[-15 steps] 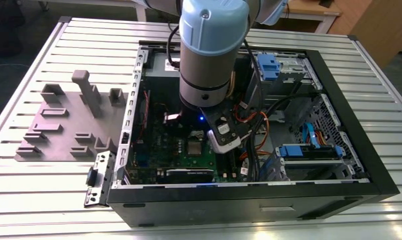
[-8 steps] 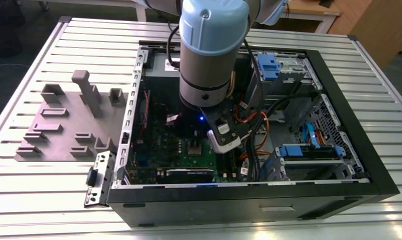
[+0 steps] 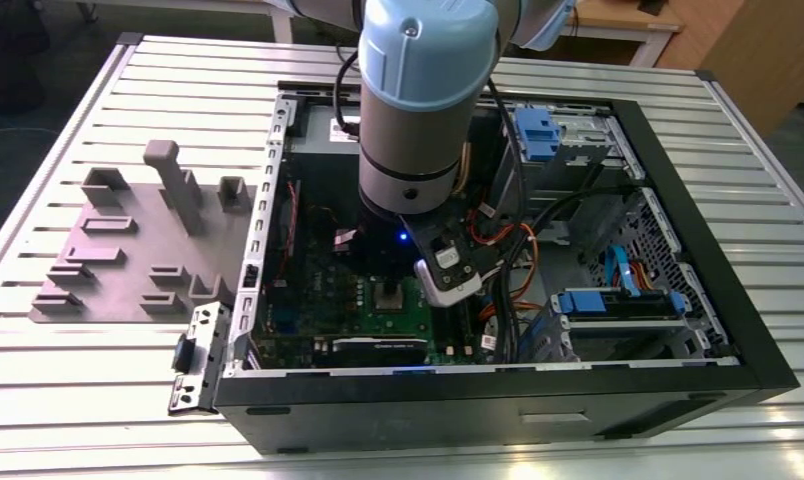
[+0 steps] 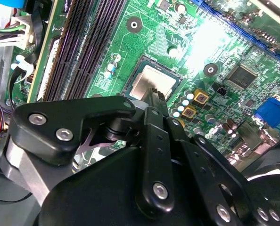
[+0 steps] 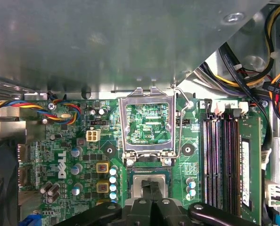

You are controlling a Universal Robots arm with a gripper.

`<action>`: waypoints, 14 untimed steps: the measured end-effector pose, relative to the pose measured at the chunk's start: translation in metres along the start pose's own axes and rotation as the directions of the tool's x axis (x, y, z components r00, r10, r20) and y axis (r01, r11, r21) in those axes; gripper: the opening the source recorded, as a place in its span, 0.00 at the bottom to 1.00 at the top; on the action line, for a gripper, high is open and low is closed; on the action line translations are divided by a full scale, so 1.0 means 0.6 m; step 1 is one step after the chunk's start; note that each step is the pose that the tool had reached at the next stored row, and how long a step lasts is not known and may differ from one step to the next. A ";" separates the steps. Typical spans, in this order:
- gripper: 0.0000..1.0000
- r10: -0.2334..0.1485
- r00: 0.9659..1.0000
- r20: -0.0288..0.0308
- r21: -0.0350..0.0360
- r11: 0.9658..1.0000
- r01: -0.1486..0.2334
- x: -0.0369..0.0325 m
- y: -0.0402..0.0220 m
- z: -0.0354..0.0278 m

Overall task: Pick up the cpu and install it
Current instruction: 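Place the cpu into insertion slot, then close the cpu cover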

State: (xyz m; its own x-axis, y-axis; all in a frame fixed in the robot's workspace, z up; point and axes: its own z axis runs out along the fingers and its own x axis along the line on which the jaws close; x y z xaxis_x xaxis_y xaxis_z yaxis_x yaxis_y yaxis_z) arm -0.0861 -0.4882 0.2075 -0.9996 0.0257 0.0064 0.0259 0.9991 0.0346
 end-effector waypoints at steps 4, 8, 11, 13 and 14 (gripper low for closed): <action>0.11 0.000 1.000 0.000 0.000 1.000 0.000 0.000 0.000 0.000; 0.11 0.000 1.000 0.000 0.000 1.000 0.000 0.000 0.000 -0.001; 0.11 0.000 1.000 0.000 0.000 1.000 0.000 0.000 0.000 -0.001; 0.11 0.000 1.000 0.000 0.000 1.000 0.000 0.000 0.000 -0.004; 0.11 0.000 1.000 0.000 0.000 1.000 0.000 0.000 0.000 -0.006</action>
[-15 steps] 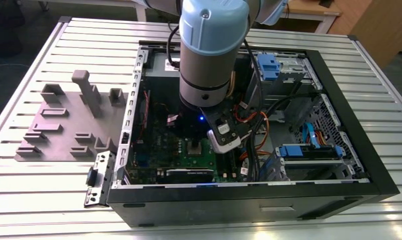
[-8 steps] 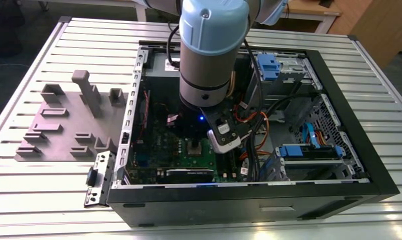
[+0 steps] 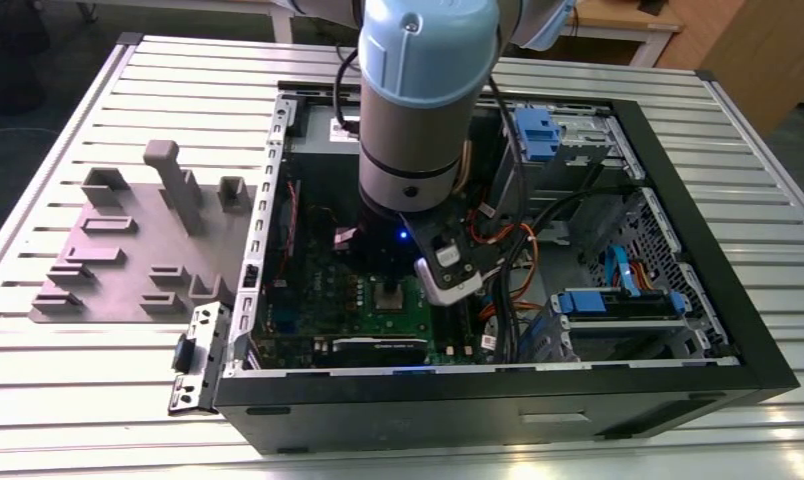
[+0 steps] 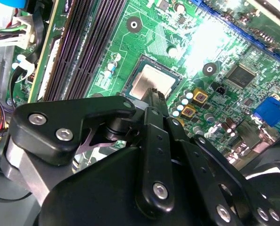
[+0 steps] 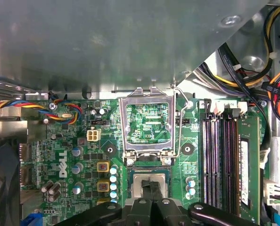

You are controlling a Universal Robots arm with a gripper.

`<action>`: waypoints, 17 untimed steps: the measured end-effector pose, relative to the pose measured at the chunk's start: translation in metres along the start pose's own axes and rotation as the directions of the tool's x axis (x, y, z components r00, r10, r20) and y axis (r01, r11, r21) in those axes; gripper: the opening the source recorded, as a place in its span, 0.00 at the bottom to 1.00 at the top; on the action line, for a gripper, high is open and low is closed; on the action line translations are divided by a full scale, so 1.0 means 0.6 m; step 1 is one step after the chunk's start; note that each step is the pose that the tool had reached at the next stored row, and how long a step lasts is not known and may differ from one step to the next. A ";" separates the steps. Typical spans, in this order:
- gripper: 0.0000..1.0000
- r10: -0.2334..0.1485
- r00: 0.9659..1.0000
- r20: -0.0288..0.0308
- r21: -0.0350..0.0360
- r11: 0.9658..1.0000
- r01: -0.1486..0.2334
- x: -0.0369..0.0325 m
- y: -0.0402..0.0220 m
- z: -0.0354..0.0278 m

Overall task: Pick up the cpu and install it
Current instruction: 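Close the cpu cover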

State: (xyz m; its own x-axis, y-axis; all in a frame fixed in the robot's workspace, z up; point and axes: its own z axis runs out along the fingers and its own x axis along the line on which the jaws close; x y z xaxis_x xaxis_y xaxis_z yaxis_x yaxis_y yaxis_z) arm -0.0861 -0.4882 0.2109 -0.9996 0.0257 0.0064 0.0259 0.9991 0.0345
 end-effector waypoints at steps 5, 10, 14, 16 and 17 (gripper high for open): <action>0.11 0.000 1.000 0.000 0.001 1.000 0.000 0.000 0.000 -0.013; 0.11 0.000 1.000 0.000 0.003 1.000 0.000 0.000 0.001 -0.031; 0.11 0.000 1.000 0.000 0.006 1.000 0.000 0.000 0.002 -0.046; 0.11 0.000 1.000 0.000 0.008 1.000 0.000 0.000 0.002 -0.053; 0.11 0.000 1.000 0.000 0.009 1.000 0.000 0.000 0.002 -0.056</action>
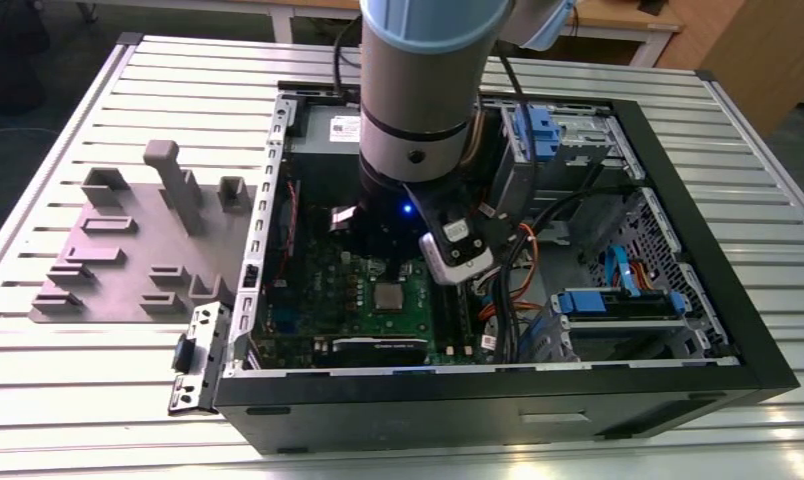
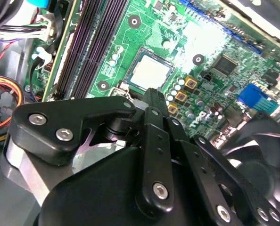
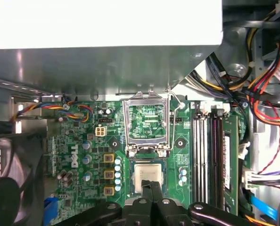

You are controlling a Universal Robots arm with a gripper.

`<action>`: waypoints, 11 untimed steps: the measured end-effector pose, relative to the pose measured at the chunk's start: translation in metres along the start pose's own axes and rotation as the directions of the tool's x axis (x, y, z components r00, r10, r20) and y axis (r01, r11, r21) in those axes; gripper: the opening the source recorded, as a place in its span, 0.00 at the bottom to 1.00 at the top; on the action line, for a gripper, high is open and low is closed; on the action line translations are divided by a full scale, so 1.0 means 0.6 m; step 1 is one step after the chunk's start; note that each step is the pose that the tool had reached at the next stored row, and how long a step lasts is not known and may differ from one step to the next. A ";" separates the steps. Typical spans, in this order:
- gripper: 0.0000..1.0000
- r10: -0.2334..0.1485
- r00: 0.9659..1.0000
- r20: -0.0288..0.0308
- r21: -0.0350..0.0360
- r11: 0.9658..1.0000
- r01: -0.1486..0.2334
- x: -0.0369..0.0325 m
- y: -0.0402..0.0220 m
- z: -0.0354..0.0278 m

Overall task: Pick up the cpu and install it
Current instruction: 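Close the cpu cover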

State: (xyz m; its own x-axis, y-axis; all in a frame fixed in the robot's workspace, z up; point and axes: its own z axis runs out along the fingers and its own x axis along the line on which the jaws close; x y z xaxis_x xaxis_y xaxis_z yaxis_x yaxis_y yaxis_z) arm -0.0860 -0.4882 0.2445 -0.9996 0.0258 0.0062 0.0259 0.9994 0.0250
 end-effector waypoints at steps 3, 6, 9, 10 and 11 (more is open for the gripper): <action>0.11 0.000 1.000 0.000 0.004 1.000 0.000 0.000 0.000 -0.009; 0.11 0.000 1.000 0.000 0.008 1.000 0.000 0.000 0.001 -0.016; 0.11 0.000 1.000 0.000 0.008 1.000 0.000 0.000 0.001 -0.016; 0.11 -0.004 1.000 0.000 0.008 1.000 0.004 0.001 0.002 -0.016; 0.11 -0.014 1.000 0.000 0.008 1.000 0.014 0.000 0.002 -0.016</action>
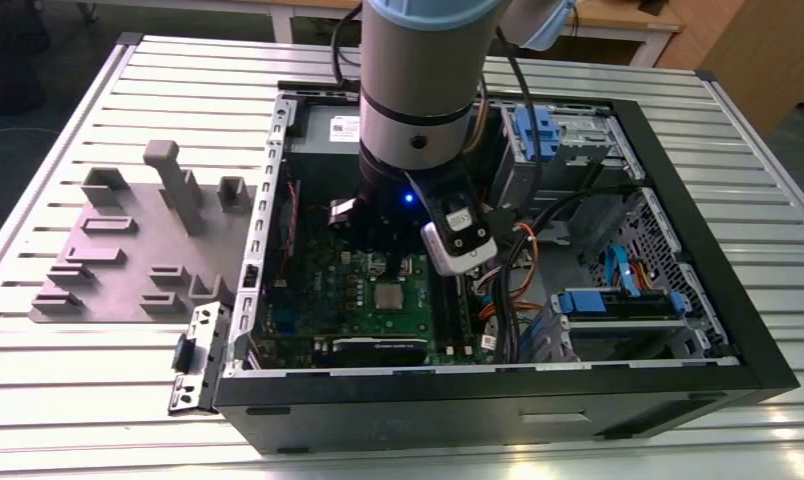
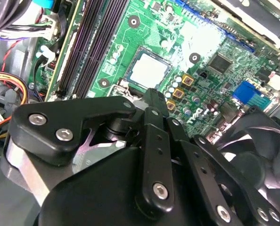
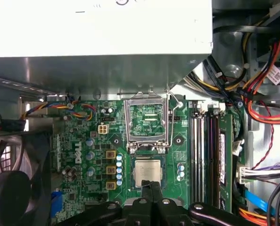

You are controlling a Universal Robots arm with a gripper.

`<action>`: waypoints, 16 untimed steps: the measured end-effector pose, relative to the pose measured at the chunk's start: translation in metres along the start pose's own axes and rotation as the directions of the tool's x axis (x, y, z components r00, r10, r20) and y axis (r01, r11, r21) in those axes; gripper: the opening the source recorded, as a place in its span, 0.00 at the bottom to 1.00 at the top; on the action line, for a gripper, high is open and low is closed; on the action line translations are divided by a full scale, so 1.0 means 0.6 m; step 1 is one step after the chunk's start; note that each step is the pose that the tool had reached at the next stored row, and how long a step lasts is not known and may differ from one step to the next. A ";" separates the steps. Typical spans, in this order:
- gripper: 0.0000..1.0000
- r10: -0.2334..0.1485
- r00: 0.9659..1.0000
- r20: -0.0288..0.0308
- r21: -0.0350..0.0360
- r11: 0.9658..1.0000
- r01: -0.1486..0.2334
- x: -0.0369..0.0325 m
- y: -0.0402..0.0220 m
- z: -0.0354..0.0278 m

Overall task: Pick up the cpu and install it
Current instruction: 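Close the cpu cover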

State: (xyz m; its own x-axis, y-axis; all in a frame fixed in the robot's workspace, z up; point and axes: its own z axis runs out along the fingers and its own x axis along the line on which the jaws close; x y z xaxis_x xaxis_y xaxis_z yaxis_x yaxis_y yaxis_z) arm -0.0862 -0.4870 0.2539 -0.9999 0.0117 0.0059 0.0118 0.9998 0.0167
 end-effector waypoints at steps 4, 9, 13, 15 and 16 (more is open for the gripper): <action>0.11 -0.070 0.998 -0.001 0.000 0.998 0.070 0.000 0.000 0.000; 0.11 -0.160 0.987 -0.003 0.001 0.987 0.160 0.000 0.000 0.001; 0.11 -0.230 0.973 -0.004 0.001 0.973 0.230 0.000 0.000 0.001; 0.11 -0.266 0.964 -0.005 0.001 0.964 0.266 0.000 0.000 0.001; 0.11 -0.283 0.959 -0.005 0.001 0.959 0.283 0.000 0.000 0.001</action>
State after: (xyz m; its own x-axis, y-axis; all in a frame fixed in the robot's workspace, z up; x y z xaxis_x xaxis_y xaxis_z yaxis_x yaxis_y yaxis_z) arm -0.0863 -0.4870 0.2533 -0.9622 -0.2723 0.0060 -0.2721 0.9621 0.0167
